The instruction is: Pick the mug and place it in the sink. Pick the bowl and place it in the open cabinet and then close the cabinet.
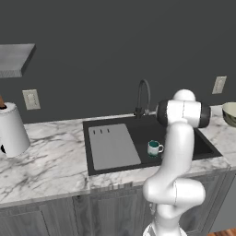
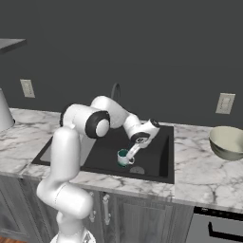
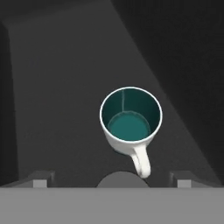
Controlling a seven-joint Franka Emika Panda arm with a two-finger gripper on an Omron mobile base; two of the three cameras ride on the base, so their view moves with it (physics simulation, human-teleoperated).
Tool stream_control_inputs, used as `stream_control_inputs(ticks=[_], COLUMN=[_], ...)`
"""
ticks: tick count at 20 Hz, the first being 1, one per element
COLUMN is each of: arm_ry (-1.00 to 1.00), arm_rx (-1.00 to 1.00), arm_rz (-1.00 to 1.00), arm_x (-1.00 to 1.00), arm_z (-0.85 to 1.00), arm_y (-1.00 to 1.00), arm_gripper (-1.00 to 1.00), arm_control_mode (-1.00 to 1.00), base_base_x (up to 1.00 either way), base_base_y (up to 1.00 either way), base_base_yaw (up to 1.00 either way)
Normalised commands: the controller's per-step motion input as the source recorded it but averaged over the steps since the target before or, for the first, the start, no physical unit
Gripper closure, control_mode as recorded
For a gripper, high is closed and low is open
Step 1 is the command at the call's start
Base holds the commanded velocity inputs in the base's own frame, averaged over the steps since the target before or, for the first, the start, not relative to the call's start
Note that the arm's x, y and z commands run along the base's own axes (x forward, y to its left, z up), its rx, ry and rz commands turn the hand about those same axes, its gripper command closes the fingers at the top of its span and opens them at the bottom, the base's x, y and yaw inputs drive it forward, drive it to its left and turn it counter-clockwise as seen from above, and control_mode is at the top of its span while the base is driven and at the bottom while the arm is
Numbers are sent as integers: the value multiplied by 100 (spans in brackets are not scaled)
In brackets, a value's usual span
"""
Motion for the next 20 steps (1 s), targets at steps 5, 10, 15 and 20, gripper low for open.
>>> stream_control_inputs(ticks=[5,10,15,20], arm_ry=[0,0,0,4], arm_rx=[0,-2,-3,-2], arm_rz=[-3,-3,-9,-23], arm_x=[-39,-30,-12,-20], arm_z=[42,57,57,44], arm_y=[0,5,7,6], arm_gripper=[-100,-100,-100,-100], arm_control_mode=[-100,-100,-100,-100], base_base_x=[0,0,0,0], base_base_y=[0,0,0,0], base_base_yaw=[0,0,0,0])
